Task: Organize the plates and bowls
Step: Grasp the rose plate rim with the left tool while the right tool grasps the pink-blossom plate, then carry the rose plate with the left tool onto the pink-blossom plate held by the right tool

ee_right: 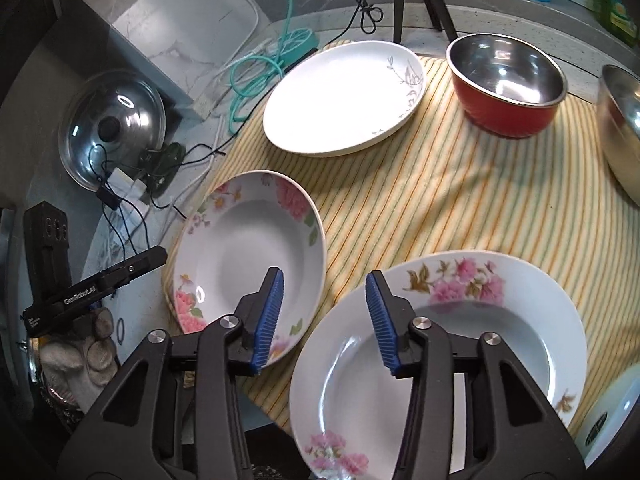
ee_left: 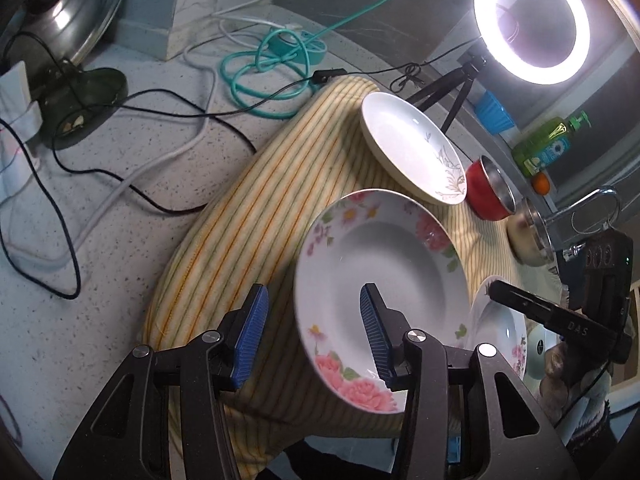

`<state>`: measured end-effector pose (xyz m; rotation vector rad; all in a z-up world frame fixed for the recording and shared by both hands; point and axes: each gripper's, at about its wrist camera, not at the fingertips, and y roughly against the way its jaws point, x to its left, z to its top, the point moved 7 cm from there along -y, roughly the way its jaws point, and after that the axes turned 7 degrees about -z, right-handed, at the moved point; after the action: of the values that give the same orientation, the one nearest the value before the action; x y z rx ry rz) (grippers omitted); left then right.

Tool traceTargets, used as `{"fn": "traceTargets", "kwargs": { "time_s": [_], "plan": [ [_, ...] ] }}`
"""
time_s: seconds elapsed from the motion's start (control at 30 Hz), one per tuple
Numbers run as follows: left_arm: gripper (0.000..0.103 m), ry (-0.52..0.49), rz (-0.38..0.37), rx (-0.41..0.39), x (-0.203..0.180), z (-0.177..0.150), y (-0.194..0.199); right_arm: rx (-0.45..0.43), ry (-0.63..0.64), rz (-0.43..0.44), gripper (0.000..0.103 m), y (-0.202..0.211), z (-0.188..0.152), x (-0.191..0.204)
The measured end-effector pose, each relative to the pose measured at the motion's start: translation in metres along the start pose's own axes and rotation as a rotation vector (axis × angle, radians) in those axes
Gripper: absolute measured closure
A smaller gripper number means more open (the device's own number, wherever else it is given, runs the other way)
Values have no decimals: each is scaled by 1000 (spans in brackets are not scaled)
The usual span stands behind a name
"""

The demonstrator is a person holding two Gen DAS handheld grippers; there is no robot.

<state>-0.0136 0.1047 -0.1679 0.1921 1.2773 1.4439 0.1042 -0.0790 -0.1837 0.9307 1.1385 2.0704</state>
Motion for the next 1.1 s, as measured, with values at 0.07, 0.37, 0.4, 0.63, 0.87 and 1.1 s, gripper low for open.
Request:
{"fn": "traceTargets", "kwargs": {
  "time_s": [0.07,0.37,0.4,0.63,0.87,1.1],
  "plan": [
    [60,5,2,5,2,-1,-3,18,4,7,72,-9,3,1],
    [74,29,-32,39,5,-3,-14,54,31,-6,82,-28,5,5],
    [75,28,-33,41,5,-4,-15,60,31,-7,84,-30,5,5],
    [79,17,-46,60,2,-5,-19,85,25,8,91,-39,4,7],
    [79,11,-49,64,2,-4,-20,87,25,10,92,-40,4,11],
    [79,13,-48,54,0,-1,-18,85,2,13,92,-40,4,9]
  ]
}}
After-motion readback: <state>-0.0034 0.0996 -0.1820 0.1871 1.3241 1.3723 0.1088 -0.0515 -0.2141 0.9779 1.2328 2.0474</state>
